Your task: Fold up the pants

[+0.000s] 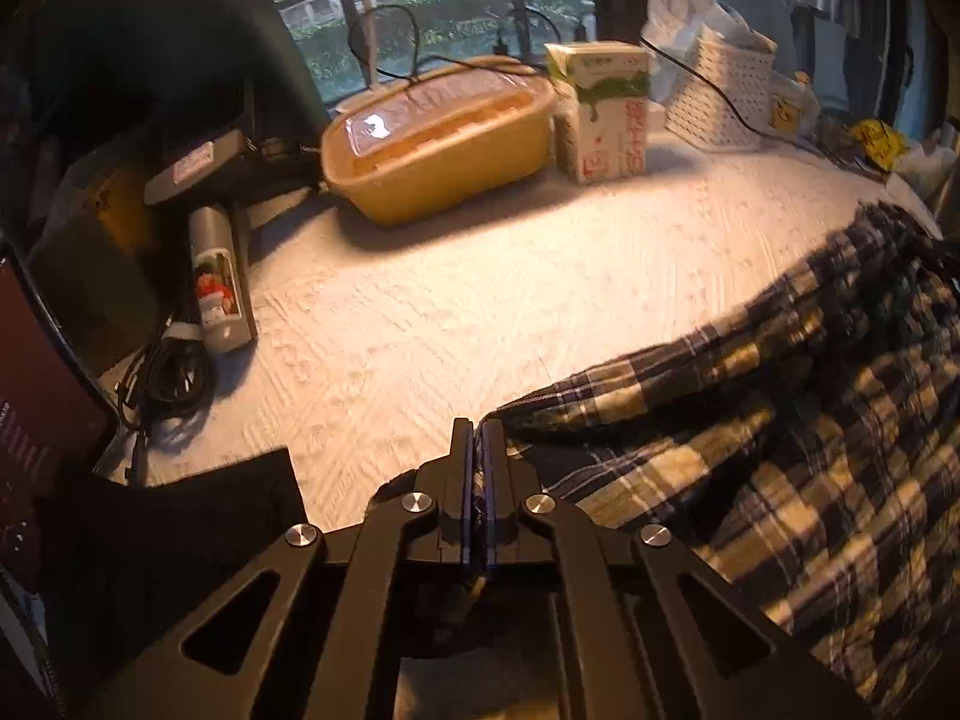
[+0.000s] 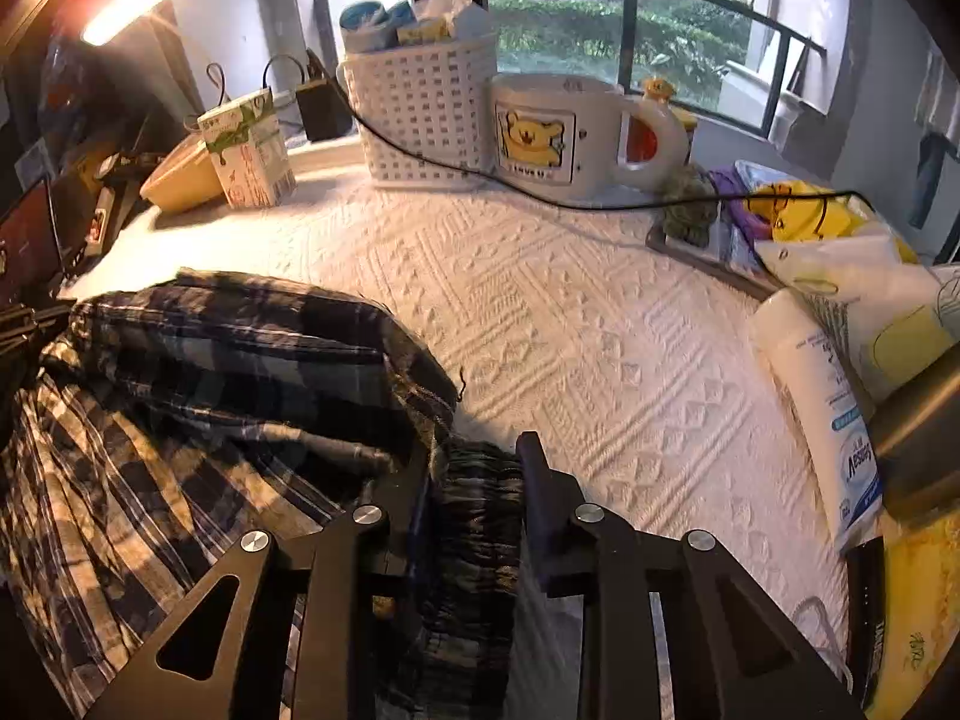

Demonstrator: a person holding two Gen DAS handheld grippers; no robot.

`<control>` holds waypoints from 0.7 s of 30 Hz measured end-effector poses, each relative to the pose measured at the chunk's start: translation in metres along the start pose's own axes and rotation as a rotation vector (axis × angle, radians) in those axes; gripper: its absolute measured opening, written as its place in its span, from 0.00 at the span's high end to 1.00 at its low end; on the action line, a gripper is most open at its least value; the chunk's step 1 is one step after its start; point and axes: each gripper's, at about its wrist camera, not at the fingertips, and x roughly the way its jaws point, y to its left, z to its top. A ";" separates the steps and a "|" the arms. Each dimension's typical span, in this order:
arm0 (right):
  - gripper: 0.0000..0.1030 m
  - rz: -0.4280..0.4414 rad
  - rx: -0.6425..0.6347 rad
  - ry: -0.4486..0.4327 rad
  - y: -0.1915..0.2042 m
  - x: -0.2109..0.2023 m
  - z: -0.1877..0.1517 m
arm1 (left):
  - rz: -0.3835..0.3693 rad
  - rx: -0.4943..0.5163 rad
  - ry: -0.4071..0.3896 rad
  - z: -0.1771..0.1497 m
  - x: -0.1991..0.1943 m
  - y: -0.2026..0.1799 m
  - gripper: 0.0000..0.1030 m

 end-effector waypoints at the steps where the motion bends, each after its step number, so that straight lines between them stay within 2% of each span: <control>1: 0.74 -0.007 0.003 -0.017 0.000 -0.003 0.002 | 0.003 0.000 -0.011 0.004 0.000 0.001 0.99; 10: 0.75 -0.125 -0.014 -0.193 -0.004 -0.034 0.045 | 0.052 0.039 -0.175 0.076 -0.005 0.003 0.99; 15: 0.75 -0.168 0.008 -0.256 -0.012 -0.040 0.067 | 0.095 0.057 -0.259 0.114 -0.010 0.006 0.99; 21: 0.75 -0.214 0.042 -0.306 -0.028 -0.047 0.089 | 0.119 0.063 -0.309 0.144 -0.012 0.012 0.99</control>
